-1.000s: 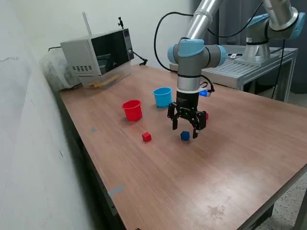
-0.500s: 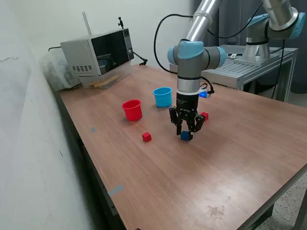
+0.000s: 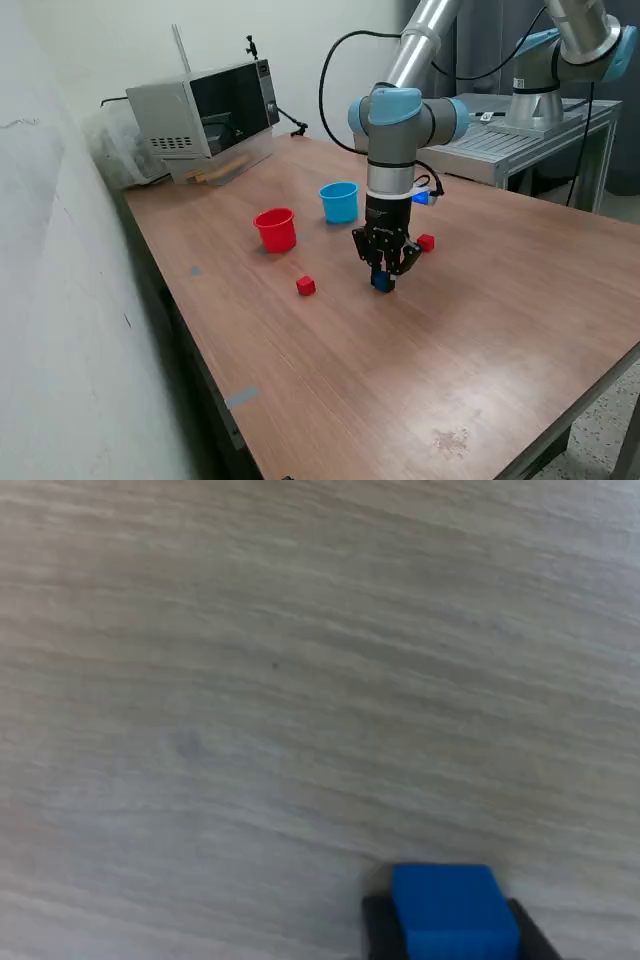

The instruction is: Place red objects in the red bin, and blue objects in the blue bin.

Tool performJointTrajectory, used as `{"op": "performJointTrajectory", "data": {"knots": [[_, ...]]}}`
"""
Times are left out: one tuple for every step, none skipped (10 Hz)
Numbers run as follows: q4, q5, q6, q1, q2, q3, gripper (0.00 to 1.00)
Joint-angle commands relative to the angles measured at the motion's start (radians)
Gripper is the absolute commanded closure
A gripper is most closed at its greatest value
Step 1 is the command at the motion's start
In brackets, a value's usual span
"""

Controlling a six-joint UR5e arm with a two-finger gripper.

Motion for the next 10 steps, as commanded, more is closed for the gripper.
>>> {"op": "performJointTrajectory", "data": {"knots": [[0.041,-0.004,-0.007,-0.006,-0.090,0.021,1.00],[0.056,-0.004,-0.008,-0.006,-0.158,0.053,1.00],[0.073,-0.004,-0.008,-0.006,-0.234,0.099,1.00],[0.084,-0.004,-0.023,-0.015,-0.315,0.153,1.00],[0.096,-0.004,-0.040,-0.026,-0.389,0.196,1.00],[0.115,-0.004,-0.045,-0.050,-0.449,0.240,1.00],[0.131,-0.004,-0.045,-0.103,-0.494,0.276,1.00],[0.159,-0.004,-0.045,-0.189,-0.526,0.315,1.00],[0.162,-0.004,-0.051,-0.257,-0.531,0.339,1.00],[0.162,-0.004,-0.083,-0.313,-0.533,0.356,1.00]]}}
